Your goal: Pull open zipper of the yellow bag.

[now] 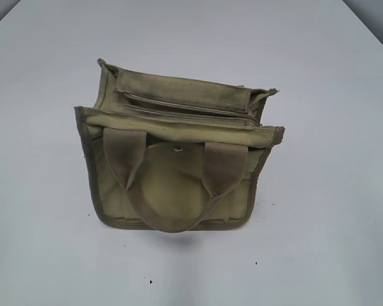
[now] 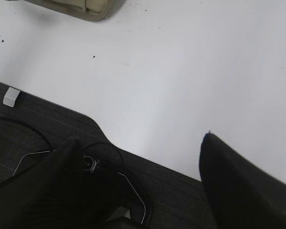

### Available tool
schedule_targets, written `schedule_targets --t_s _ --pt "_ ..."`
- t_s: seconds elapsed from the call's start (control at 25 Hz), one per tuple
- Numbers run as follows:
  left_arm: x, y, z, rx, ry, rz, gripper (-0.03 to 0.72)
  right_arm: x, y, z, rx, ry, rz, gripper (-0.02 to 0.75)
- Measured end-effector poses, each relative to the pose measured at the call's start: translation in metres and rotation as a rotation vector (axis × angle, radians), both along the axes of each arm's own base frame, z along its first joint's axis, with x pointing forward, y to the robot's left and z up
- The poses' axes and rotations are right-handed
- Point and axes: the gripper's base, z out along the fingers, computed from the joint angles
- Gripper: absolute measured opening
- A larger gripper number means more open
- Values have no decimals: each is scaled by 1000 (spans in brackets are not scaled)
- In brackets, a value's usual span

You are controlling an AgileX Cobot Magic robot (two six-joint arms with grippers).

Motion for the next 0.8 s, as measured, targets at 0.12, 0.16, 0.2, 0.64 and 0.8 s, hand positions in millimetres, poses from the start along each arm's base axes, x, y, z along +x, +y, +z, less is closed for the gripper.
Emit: schedule_targets --t_s 0.12,0.16,0.2,0.64,0.8 --pt "0 0 0 1 0 0 333 0 0 0 1 0 0 582" --pt "0 0 0 1 0 0 333 0 0 0 2 0 0 582" --pt "0 0 0 1 0 1 333 0 0 0 2 0 0 582" --pt "-2 3 0 -2 -21 116 314 -10 -6 4 49 -86 -148 582" --pt "-9 5 1 -7 -64 192 312 -25 -7 7 90 -198 -220 582"
